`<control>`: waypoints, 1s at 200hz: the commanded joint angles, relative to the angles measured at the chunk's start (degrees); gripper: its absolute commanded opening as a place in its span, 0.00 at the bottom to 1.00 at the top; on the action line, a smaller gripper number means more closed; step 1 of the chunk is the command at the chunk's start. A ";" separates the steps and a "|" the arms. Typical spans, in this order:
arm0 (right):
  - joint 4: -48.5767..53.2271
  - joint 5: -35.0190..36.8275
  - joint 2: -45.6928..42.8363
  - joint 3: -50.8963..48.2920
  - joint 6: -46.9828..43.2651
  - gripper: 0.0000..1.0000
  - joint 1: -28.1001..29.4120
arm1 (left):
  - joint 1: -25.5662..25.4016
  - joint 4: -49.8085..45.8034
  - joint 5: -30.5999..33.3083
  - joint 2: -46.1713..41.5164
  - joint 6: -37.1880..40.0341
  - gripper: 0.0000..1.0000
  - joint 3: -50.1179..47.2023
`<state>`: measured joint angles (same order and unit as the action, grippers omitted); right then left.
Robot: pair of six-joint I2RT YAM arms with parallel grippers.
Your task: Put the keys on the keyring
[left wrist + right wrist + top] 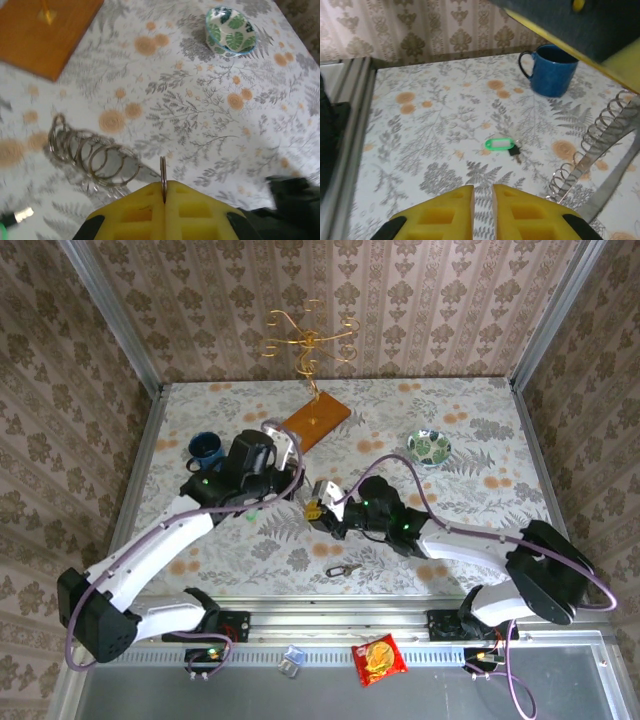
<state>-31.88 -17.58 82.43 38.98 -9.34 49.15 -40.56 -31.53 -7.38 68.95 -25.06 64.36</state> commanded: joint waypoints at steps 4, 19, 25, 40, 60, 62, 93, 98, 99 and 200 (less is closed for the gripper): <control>-11.56 6.50 1.97 -0.90 0.25 0.19 0.64 | -0.46 -12.49 1.08 1.51 -18.68 0.00 6.82; -14.67 7.56 3.04 -1.45 -1.09 0.19 0.67 | -0.32 -13.91 -0.50 1.84 -24.50 0.00 8.42; -15.75 7.77 3.54 -1.61 -1.64 0.19 0.60 | -0.10 -14.65 -1.34 2.10 -26.60 0.00 8.93; -18.31 8.09 4.61 -1.72 -2.32 0.19 0.68 | 0.68 -16.84 -4.08 2.95 -31.16 0.00 10.28; -21.04 9.14 5.95 -1.96 -2.27 0.20 0.62 | 1.77 -20.91 -6.54 4.62 -35.35 0.00 12.79; -21.36 9.32 6.06 -2.02 -2.22 0.19 0.65 | 1.88 -21.37 -6.69 4.77 -35.68 0.00 13.09; -26.70 10.49 7.76 -3.10 -2.47 0.21 0.60 | 2.49 -24.13 -9.09 6.36 -40.12 0.00 14.23; -27.26 10.17 7.97 -3.20 -2.67 0.21 0.68 | 2.66 -24.16 -9.62 6.51 -40.89 0.00 14.07; -27.35 10.10 8.03 -3.21 -2.77 0.21 0.64 | 2.76 -24.13 -9.69 6.53 -41.01 0.00 14.06; -37.44 12.03 12.14 -7.07 -11.29 0.25 3.02 | 5.86 -24.12 -15.11 4.23 -55.77 0.00 8.36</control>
<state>-62.37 -7.68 93.43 33.08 -17.91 51.44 -35.09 -55.51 -20.10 75.13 -74.00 74.70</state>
